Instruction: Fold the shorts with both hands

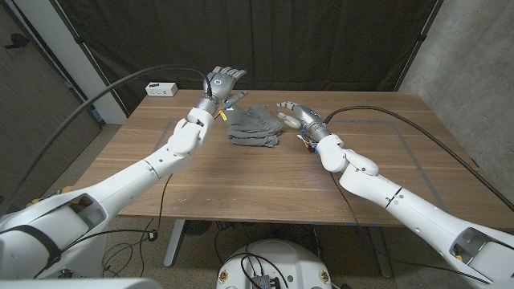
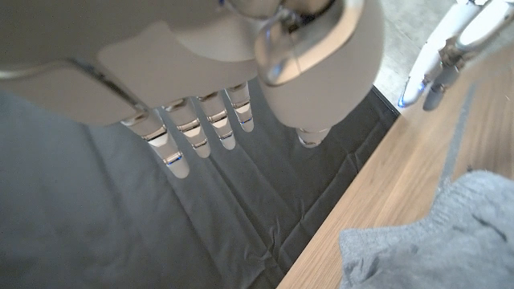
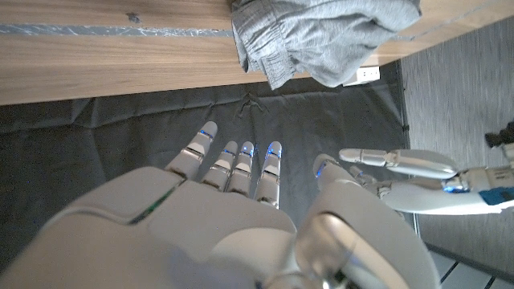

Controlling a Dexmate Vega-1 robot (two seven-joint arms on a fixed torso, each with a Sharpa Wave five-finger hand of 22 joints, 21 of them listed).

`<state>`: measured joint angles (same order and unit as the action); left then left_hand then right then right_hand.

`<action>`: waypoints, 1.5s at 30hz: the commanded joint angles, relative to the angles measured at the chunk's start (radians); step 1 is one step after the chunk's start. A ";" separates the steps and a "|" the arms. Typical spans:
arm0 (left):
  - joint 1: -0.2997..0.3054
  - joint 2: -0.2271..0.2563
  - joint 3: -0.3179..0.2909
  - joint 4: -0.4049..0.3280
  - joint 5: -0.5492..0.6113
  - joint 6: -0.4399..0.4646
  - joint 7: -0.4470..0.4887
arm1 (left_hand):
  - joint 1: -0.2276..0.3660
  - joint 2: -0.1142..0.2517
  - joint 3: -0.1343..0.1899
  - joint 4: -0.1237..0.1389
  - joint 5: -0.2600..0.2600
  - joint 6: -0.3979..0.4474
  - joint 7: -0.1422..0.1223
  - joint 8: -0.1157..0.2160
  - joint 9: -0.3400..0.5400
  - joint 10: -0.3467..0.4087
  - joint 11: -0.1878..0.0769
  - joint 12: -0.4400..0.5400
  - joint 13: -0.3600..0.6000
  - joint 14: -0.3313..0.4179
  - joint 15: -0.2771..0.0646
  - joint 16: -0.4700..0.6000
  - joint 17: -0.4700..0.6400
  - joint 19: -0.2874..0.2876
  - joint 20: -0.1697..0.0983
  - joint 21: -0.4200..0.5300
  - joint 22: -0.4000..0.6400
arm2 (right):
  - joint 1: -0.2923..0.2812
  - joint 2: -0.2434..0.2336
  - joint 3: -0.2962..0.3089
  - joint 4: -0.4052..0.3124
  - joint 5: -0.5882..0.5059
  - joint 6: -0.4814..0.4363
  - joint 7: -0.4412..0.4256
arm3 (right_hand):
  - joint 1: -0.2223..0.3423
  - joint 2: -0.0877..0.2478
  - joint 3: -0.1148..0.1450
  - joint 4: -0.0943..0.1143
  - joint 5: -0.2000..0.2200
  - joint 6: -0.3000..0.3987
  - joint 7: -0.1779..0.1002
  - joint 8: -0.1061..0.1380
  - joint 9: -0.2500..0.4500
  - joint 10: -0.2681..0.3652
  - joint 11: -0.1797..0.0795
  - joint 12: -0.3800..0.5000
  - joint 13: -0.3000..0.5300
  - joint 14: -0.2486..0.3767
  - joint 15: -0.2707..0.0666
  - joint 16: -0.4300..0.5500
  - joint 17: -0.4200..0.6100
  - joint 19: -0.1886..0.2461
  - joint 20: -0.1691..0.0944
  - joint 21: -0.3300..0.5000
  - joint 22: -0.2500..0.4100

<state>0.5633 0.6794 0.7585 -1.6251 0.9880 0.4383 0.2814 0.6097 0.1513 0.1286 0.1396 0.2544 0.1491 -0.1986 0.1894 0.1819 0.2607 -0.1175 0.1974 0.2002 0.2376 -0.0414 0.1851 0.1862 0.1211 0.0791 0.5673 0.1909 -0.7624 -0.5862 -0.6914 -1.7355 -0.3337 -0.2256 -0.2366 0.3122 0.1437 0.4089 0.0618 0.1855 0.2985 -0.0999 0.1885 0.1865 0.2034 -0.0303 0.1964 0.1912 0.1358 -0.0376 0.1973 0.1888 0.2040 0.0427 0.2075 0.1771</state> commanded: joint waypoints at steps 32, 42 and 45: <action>0.141 -0.039 -0.314 -0.020 -1.059 -0.209 -0.117 | -0.034 0.018 0.030 -0.016 -0.048 -0.007 0.075 -0.005 -0.002 -0.069 0.102 -0.004 -0.002 -0.116 0.034 -0.008 -0.001 -0.135 0.043 -0.057 0.012 | -0.038 0.070 0.154 0.186 0.446 0.383 -0.032 | -0.026 0.002 -0.010 0.004 0.001 -0.012 0.034 -0.003 0.001 -0.005 0.036 -0.003 0.003 -0.004 0.007 0.007 0.009 0.044 -0.056 0.009 0.000; 0.137 -0.038 -0.334 0.032 -1.247 -0.287 -0.198 | -0.049 0.011 0.037 -0.018 -0.054 -0.036 0.076 -0.012 -0.004 -0.111 0.122 -0.008 -0.004 -0.192 0.041 -0.017 -0.005 -0.190 0.012 -0.080 0.012 | -0.059 0.093 0.192 0.229 0.558 0.457 -0.002 | -0.044 -0.012 -0.022 0.011 0.000 -0.029 0.047 -0.006 0.001 -0.012 0.050 -0.004 0.003 -0.004 0.024 0.007 0.010 0.055 -0.049 0.010 -0.001; 0.129 -0.044 -0.330 0.056 -1.284 -0.319 -0.220 | -0.061 0.020 0.040 -0.010 -0.053 -0.044 0.088 -0.012 -0.004 -0.128 0.122 -0.011 -0.005 -0.212 0.040 -0.016 -0.005 -0.213 0.004 -0.090 0.012 | -0.065 0.100 0.205 0.246 0.596 0.486 0.012 | -0.052 -0.018 -0.028 0.014 0.000 -0.035 0.054 -0.007 0.001 -0.015 0.057 -0.005 0.003 -0.005 0.027 0.007 0.011 0.056 -0.046 0.009 -0.001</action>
<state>0.7014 0.6402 0.4426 -1.6293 -0.1119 0.2161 0.1378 0.5606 0.1691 0.1613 0.1251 0.2032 0.1178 -0.1140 0.1797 0.1765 0.1494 0.0039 0.1904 0.1952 0.0387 -0.0002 0.1733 0.1811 -0.0707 0.0831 0.4875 0.1978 -0.8077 -0.5066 -0.5241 -1.5352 0.1554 0.1806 -0.2580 0.2737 0.1315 0.3891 0.0734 0.1855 0.2676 -0.0516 0.1842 0.1865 0.1874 0.0147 0.1921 0.1918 0.1284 -0.0193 0.1973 0.1981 0.2523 -0.0054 0.2127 0.1772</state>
